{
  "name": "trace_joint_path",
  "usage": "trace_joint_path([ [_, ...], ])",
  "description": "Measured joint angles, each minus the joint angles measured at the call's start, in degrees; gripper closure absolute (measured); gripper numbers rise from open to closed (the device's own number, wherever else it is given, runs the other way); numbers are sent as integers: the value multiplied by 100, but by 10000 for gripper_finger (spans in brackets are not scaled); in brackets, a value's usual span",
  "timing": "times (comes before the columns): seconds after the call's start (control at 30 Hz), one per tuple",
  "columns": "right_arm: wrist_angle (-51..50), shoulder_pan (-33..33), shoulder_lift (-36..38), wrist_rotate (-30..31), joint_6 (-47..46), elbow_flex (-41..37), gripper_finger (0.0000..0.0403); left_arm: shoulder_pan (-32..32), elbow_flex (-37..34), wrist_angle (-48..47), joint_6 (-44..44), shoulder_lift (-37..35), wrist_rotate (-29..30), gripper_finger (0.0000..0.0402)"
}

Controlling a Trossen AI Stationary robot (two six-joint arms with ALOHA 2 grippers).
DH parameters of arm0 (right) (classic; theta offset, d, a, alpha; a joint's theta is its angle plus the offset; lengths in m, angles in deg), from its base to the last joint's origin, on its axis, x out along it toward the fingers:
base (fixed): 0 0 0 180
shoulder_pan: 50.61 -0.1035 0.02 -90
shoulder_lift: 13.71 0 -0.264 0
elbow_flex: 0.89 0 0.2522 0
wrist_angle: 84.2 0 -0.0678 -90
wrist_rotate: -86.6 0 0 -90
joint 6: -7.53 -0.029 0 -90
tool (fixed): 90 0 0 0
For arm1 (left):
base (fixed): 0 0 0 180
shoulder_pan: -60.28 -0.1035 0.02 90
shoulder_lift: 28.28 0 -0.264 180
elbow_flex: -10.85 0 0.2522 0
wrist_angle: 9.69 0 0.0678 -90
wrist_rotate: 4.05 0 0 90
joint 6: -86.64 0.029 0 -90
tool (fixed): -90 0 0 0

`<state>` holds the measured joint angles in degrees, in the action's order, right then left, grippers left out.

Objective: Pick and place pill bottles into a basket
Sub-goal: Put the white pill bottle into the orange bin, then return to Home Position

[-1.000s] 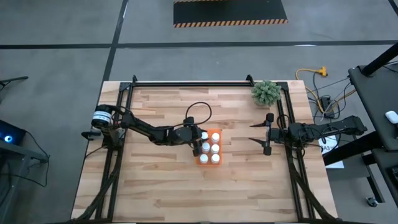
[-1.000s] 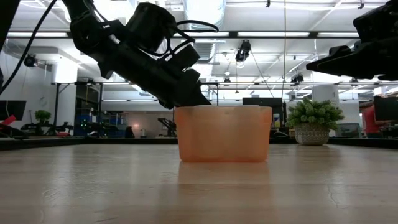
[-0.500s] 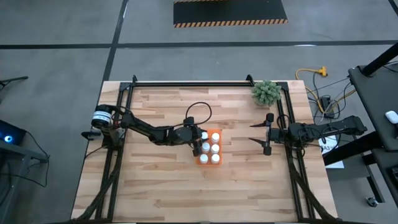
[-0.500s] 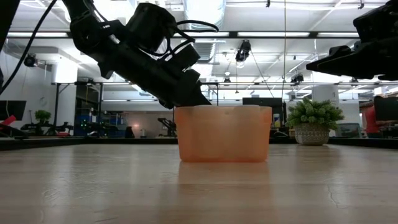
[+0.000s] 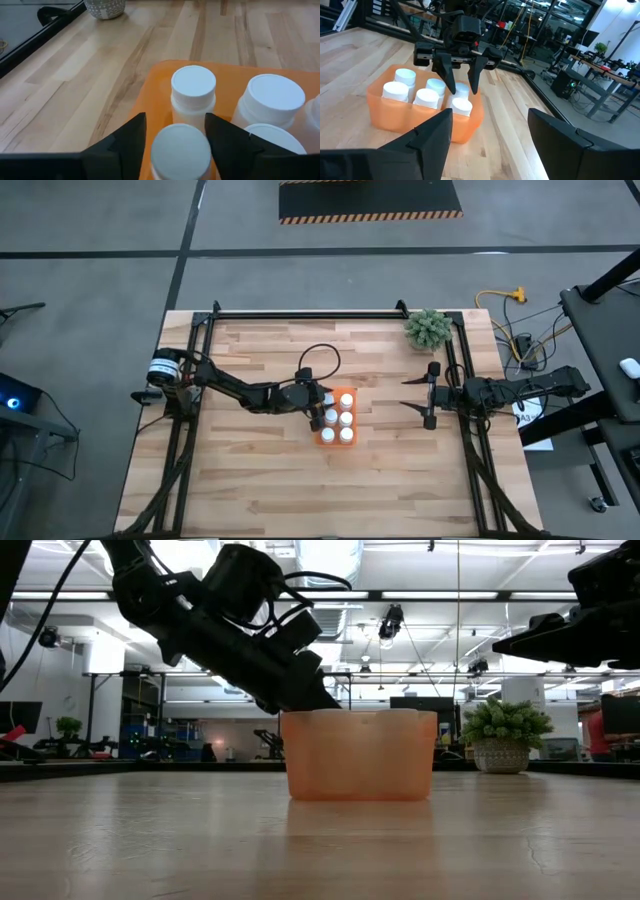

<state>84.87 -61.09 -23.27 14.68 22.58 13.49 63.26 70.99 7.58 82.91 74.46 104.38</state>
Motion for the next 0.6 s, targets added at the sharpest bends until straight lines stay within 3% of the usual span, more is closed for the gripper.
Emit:
trace_joint_path([
  [0.33,1,0,0,0,8,1,147,0,6,4,-2,-41,-2,144],
  [0.6,2,2,2,1,9,0,154,52,-42,31,273,-592,-275,131],
])
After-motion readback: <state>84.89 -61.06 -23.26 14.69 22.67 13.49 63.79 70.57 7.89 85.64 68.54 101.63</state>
